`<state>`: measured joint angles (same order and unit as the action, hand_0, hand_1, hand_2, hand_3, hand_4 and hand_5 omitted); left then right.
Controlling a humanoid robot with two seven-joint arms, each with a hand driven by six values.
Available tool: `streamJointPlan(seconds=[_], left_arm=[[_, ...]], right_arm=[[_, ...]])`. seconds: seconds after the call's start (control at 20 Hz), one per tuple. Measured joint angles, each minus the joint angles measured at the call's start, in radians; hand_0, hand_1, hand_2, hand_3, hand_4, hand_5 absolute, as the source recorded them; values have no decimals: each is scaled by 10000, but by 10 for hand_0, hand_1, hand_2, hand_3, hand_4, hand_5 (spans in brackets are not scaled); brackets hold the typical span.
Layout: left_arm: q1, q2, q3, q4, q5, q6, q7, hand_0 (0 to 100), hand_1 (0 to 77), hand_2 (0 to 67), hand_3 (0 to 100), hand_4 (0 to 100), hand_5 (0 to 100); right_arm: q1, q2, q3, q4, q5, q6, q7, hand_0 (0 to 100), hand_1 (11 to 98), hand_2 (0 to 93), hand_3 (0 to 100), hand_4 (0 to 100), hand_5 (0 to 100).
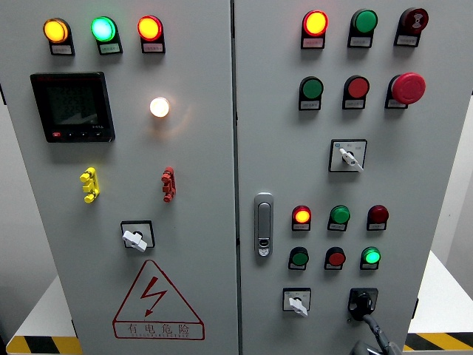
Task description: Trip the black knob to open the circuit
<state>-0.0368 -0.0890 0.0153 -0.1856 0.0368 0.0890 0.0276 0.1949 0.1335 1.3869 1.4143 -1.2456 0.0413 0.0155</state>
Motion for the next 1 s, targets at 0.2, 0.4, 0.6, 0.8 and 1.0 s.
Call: streamJointPlan(seconds=[0.2,0.4,0.6,0.8,1.0], left_arm=[[0,0,0,0,0,0,0,0,0,194,262,98,86],[-6,0,0,0,0,0,0,0,0,194,262,98,86],[-3,0,0,0,0,0,0,0,0,194,262,98,86],[0,0,0,0,0,0,0,0,0,194,262,98,86],[0,0,0,0,0,0,0,0,0,194,262,98,86]], right_arm=[[-1,0,-15,0,-9,0,0,1000,746,0,891,912,1000],[-2,10,61,-1,-24,-1,19,1000,745,0,889,911,1000],[-2,18,166,-50,-32,-24,38,1000,739,0,888,911,1000],[-52,17,227,-71,-33,-28,38,1000,732,0,889,911,1000],[-121,15,404,-71,-34,-29,38,1000,728,0,891,911,1000]])
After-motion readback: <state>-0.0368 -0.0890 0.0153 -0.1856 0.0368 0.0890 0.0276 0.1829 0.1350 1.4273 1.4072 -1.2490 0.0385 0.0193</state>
